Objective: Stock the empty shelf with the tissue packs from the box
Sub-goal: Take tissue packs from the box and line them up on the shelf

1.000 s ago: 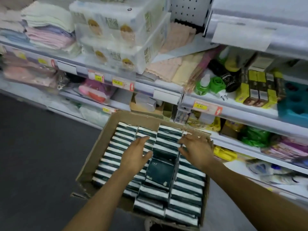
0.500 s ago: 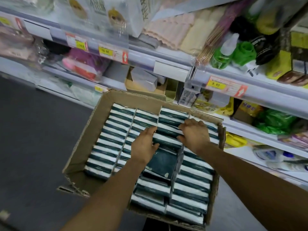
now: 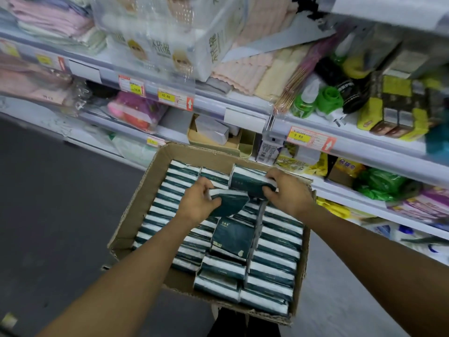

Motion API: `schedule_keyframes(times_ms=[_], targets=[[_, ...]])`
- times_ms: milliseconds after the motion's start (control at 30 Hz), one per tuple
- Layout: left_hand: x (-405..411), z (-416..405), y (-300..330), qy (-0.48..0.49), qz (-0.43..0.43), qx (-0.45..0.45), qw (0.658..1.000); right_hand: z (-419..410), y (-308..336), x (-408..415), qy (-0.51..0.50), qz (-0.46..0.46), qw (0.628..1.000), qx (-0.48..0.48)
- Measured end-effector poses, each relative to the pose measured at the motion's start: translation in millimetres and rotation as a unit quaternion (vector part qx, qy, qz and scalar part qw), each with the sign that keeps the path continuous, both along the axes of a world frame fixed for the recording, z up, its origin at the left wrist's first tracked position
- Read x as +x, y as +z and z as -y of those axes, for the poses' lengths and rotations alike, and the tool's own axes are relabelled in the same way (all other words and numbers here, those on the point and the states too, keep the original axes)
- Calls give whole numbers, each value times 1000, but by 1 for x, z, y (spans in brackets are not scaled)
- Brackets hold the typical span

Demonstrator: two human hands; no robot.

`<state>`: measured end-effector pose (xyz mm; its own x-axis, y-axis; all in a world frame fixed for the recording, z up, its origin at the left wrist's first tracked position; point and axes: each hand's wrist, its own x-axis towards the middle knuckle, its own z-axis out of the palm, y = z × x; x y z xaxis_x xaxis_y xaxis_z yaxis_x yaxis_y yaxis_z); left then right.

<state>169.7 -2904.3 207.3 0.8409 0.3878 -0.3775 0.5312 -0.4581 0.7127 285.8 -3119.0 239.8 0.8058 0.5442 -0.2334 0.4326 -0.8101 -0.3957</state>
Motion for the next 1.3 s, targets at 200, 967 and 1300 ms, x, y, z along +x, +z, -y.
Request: schedule_keyframes(times_ms=[200,967,1300], targets=[[-7,-3,65,72,74,-63,993,20,73,-12,-24,39,997,65],[87,119,350,31,381,-108,918,163,336,30,-86,209,889,398],[186,234,389,64,429,-146,889,312,377,143,-138,304,895,297]])
